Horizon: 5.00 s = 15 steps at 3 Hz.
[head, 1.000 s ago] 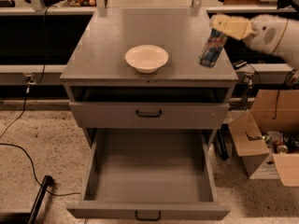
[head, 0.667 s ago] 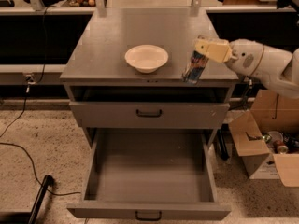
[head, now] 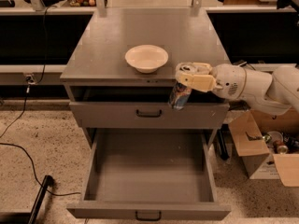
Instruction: Place redbull can into middle drawer
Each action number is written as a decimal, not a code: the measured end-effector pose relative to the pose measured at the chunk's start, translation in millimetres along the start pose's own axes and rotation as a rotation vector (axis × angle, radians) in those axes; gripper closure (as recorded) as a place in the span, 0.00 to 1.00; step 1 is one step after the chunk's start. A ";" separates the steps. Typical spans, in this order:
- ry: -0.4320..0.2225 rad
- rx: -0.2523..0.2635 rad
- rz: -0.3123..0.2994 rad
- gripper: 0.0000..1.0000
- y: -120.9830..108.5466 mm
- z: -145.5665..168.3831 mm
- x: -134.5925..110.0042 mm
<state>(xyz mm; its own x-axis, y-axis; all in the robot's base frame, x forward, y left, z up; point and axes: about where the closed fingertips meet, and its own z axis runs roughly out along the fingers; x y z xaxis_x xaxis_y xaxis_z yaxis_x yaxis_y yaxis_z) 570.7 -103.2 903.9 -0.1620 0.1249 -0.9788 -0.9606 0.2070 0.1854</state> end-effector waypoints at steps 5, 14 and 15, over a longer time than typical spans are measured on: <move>0.396 -0.129 -0.246 1.00 11.6 -18.9 182.6; 0.189 -0.117 -0.071 0.04 11.6 -27.4 450.2; 0.188 -0.119 -0.070 0.00 12.1 -26.4 450.4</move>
Offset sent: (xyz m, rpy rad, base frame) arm -0.0030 0.0429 -0.0945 -0.3684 -0.1280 0.0921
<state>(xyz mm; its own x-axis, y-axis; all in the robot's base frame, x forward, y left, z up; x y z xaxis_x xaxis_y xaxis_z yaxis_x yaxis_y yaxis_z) 480.2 -70.0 463.0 -0.1222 -0.0712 -0.9899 -0.9891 0.0912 0.1156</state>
